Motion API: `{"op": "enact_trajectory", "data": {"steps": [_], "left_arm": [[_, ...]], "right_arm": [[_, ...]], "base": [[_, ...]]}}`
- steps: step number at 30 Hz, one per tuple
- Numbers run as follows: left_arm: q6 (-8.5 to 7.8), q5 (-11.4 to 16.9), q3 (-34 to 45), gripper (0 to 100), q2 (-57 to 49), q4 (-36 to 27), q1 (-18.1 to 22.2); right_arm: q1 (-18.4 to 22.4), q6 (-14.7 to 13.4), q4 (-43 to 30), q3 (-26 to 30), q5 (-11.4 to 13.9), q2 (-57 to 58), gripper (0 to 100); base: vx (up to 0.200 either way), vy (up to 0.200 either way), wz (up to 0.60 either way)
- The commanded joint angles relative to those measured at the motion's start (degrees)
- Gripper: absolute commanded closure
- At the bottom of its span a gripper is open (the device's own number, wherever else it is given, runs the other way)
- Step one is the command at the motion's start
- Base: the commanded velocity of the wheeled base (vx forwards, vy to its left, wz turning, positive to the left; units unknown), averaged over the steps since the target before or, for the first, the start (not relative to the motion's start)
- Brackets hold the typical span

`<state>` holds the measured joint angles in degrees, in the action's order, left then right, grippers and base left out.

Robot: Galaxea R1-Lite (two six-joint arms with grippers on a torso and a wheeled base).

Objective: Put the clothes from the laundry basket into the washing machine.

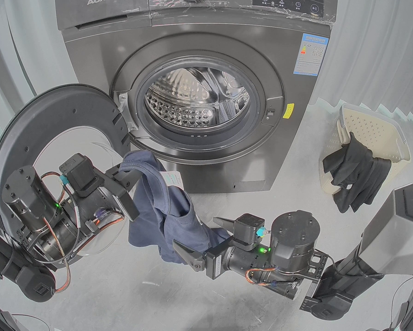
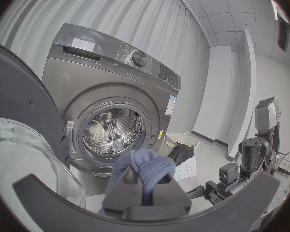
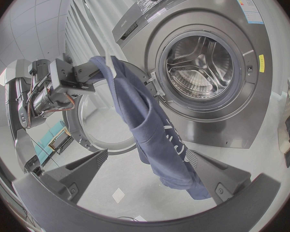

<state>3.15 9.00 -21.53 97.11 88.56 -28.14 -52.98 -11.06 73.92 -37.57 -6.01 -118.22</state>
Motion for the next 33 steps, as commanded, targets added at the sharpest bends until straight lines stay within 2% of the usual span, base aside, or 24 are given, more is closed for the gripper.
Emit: {"op": "enact_trajectory", "data": {"steps": [1, 11, 12, 15, 19, 20, 23, 27, 33], "left_arm": [[0.02, 0.06, -0.18, 100, 0.36, 0.03, 0.01], [-0.07, 0.14, -0.09, 100, -0.08, 0.12, -0.25], [-0.07, 0.14, -0.09, 100, -0.08, 0.12, -0.25], [0.02, 0.06, 0.08, 100, -0.08, 0.12, 0.01], [0.02, 0.14, 0.08, 100, -0.08, 0.12, 0.10], [0.02, 0.14, 0.26, 100, -0.08, 0.03, 0.01], [-0.07, 0.14, 0.43, 100, 0.10, 0.12, 0.01], [-0.07, 0.32, 0.70, 100, -0.25, 0.12, 0.01], [-0.24, 0.85, 1.40, 100, -0.61, 0.12, 0.01]], "right_arm": [[-0.55, -0.02, -0.10, -1.19, -0.14, -1.39, 0], [0.51, -0.02, -0.01, -11.74, -0.93, -9.92, 0], [0.51, -0.11, 0.08, -12.88, -1.55, -10.54, 100], [0.60, -0.37, 0.17, -12.97, -1.81, -9.92, 100], [1.48, -0.19, -0.01, -10.15, -1.81, -6.23, 100], [3.32, 0.07, -0.62, -7.60, -1.81, -3.06, 100], [7.37, 0.86, -0.97, -5.23, -1.28, -0.08, 100], [10.53, 2.18, -1.15, -4.62, -0.76, 1.15, 100], [10.97, 2.27, -2.56, -5.50, -0.76, 0.45, 100]], "base": [[0.000, 0.000, 0.00], [0.000, 0.000, 0.00], [0.000, 0.000, 0.00], [0.000, 0.000, 0.00], [0.000, 0.000, 0.00], [0.000, 0.000, 0.00], [0.000, 0.000, 0.00], [0.000, 0.000, 0.00], [0.000, 0.000, 0.00]]}}
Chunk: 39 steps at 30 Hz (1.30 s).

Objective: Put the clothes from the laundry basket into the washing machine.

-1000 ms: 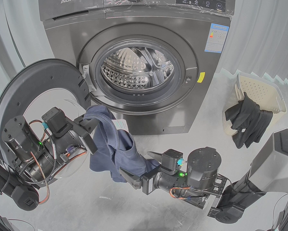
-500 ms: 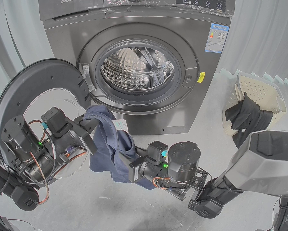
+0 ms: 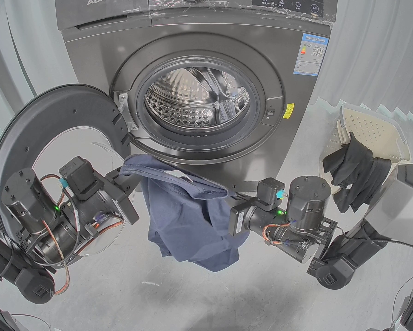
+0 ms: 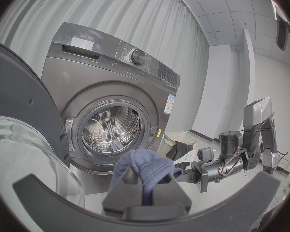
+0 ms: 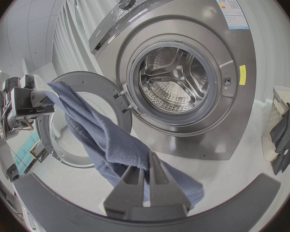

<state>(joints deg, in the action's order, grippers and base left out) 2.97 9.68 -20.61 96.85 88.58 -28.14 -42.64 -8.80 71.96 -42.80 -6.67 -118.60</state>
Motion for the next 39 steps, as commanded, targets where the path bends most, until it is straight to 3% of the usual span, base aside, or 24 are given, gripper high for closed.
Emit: {"op": "enact_trajectory", "data": {"steps": [1, 13, 24, 25, 39], "left_arm": [[-0.16, 0.25, 0.75, 100, -0.35, 0.10, -0.08], [-0.78, 2.80, 4.18, 100, -1.23, 0.10, -1.48], [-0.69, 2.80, 3.74, 100, -1.05, 0.10, -1.13], [-0.69, 2.80, 3.83, 100, -1.14, 0.10, -1.31], [0.01, 1.92, 1.72, 100, -0.97, 0.10, -0.96]], "right_arm": [[0.63, 0.01, -0.86, -0.79, -0.19, 0.57, 100], [1.33, -0.25, -1.03, -9.85, -0.71, -2.77, 100], [1.51, -0.34, -0.95, -8.61, -0.54, -2.42, 100], [1.25, -0.51, -1.12, -8.18, -0.54, -2.69, 0], [-2.80, -0.78, -1.03, -2.11, -0.63, -4.71, 0]], "base": [[0.000, 0.000, 0.00], [0.000, 0.000, 0.00], [0.000, 0.000, 0.00], [0.000, 0.000, 0.00], [0.000, 0.000, 0.00]]}}
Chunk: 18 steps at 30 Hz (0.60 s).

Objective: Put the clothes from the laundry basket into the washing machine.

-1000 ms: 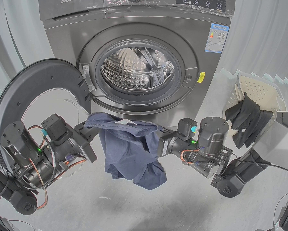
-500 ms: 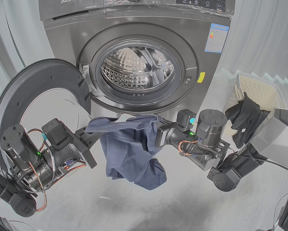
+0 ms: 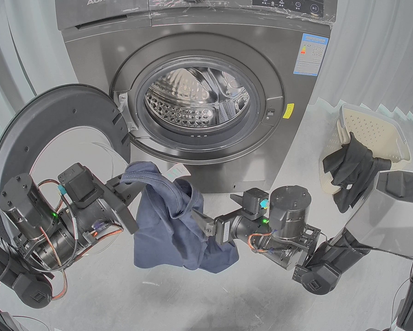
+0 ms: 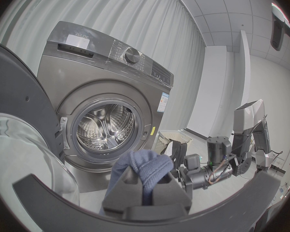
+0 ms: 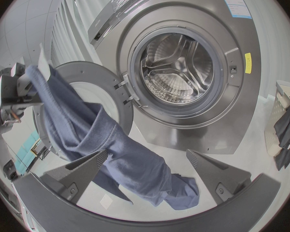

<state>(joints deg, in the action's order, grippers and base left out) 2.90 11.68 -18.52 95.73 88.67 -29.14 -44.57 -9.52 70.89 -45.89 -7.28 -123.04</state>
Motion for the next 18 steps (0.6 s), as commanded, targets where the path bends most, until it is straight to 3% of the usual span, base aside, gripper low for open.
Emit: {"op": "enact_trajectory", "data": {"steps": [1, 18], "left_arm": [[0.17, -0.08, -0.55, 100, 0.16, 0.01, 0.04], [0.26, -1.48, -2.05, 100, 0.86, -0.08, 0.31]], "right_arm": [[-1.40, -0.06, 0.04, 1.41, -0.02, -0.18, 0], [-7.29, -0.41, 1.45, 5.46, 0.25, 1.05, 0]], "base": [[0.000, 0.000, 0.00], [0.000, 0.000, 0.00]]}}
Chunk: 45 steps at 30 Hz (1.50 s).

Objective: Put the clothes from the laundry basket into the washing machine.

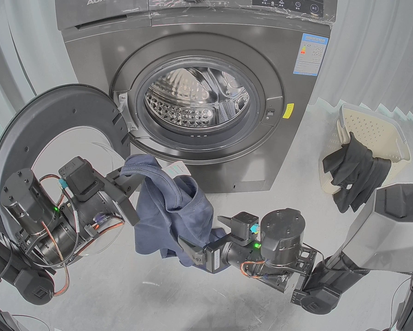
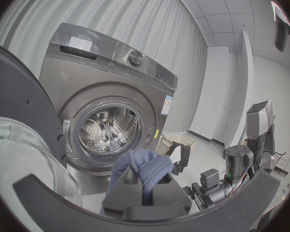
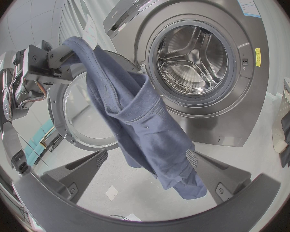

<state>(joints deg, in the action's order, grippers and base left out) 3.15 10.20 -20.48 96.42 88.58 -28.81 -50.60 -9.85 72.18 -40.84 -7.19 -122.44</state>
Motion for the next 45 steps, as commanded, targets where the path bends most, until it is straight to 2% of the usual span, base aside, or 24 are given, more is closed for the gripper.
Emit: {"op": "enact_trajectory", "data": {"steps": [1, 4, 14, 20, 33, 45], "left_arm": [[0.02, -0.01, -0.09, 100, 0.26, 0.02, -0.02], [0.02, -0.01, -0.26, 100, 0.26, 0.02, -0.02], [0.02, 0.08, -0.35, 100, -0.44, 0.02, -0.02], [0.02, 0.08, -0.44, 100, -0.53, 0.02, -0.02], [0.02, 0.17, -0.35, 100, -0.53, 0.02, -0.02], [0.02, 0.17, -0.35, 100, -0.53, 0.02, -0.11]], "right_arm": [[-1.34, -0.17, 0.68, 0.23, 0.34, 0.19, 0], [-1.34, -0.17, 0.94, -0.56, 0.60, -0.69, 0], [-0.02, 0.45, 1.03, -8.82, 1.48, -8.43, 0], [1.21, 0.71, 1.03, -10.58, 1.57, -10.01, 0], [6.83, 2.38, 0.94, -10.40, 1.48, -9.39, 0], [9.56, 3.17, 0.68, -8.29, 1.48, -4.74, 0]], "base": [[0.000, 0.000, 0.00], [0.000, 0.000, 0.00], [0.000, 0.000, 0.00], [0.000, 0.000, 0.00], [0.000, 0.000, 0.00], [0.000, 0.000, 0.00]]}}
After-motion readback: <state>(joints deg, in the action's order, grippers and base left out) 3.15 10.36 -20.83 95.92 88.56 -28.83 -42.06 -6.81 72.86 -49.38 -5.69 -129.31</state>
